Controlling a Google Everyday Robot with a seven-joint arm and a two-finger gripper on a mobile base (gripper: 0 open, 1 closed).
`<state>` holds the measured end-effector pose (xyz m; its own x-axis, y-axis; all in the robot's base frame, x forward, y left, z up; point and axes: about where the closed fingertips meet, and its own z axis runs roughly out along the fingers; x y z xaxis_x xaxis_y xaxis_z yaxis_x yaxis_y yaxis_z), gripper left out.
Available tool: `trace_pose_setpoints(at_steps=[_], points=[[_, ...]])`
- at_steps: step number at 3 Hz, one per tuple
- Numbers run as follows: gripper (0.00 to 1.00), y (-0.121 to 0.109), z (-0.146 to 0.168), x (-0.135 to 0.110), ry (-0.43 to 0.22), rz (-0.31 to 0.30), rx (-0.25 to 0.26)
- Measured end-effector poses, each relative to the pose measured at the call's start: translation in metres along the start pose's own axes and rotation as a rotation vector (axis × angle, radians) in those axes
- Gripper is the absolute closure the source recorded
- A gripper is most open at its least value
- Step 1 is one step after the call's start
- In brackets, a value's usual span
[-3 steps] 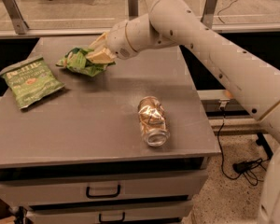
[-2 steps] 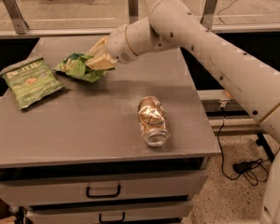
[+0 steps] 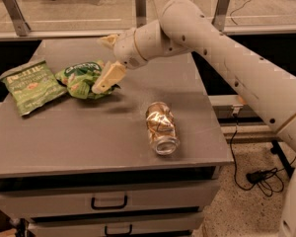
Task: Move green rice chip bag near green jalapeno chip bag
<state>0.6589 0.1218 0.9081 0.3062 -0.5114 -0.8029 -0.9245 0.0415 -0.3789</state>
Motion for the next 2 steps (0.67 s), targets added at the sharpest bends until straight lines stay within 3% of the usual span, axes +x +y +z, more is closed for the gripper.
trace_pose_setpoints(at_steps=[1,2], points=[[0.00,-0.027,-0.023,0.012,0.051,0.034,0.106],[0.00,-0.074,-0.071,0.030,0.128,0.098,0.296]])
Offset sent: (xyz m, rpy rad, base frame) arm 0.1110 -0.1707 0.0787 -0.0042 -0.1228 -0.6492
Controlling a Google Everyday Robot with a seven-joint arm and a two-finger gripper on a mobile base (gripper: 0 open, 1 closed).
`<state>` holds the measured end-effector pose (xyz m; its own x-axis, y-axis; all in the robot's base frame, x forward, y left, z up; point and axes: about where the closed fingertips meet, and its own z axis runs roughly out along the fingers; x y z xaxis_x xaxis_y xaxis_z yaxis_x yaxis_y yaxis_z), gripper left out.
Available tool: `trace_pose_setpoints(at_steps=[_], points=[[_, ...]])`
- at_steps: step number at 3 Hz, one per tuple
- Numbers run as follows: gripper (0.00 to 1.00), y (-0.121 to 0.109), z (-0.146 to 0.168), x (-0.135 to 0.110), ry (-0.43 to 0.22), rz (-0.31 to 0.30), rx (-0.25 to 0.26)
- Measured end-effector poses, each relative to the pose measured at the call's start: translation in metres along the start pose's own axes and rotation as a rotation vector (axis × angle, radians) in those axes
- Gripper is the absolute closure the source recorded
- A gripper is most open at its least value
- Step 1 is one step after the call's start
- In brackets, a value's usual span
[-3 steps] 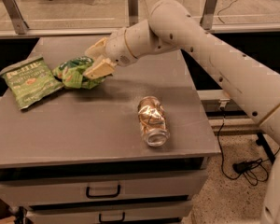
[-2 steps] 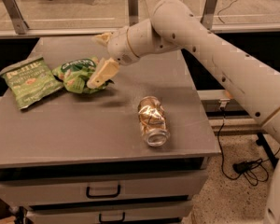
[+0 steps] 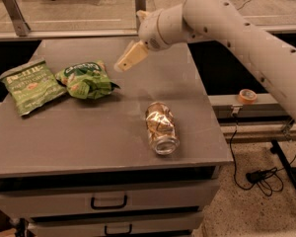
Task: Move green rice chip bag near green jalapeno chip bag
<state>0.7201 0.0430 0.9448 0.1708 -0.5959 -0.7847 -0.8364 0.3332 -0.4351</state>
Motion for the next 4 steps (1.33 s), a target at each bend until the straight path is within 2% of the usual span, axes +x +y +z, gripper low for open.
trace_pose_setpoints(at_steps=[1,2,3,4], points=[[0.00,-0.076,-0.060,0.010,0.037,0.078,0.260],[0.00,-0.142,-0.142,0.015,0.036,0.132,0.535],[0.00,-0.190,-0.236,0.022,0.025,0.152,0.781],[0.00,-0.206,-0.271,0.036,0.021,0.193,0.859]])
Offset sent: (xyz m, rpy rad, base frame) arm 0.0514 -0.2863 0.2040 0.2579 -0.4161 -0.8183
